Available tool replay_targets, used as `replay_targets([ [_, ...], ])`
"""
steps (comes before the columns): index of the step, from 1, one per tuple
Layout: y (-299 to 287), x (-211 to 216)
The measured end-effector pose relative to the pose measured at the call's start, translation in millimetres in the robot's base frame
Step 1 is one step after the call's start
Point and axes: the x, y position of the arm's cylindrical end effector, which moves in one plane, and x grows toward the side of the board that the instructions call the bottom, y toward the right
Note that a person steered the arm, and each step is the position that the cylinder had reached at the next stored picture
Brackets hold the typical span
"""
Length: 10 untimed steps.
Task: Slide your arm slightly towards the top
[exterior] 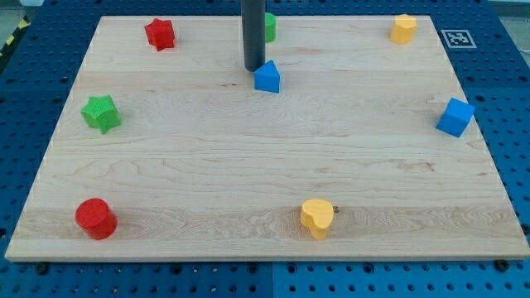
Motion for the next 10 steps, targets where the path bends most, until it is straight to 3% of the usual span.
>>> replay_targets([
  [10, 0, -11],
])
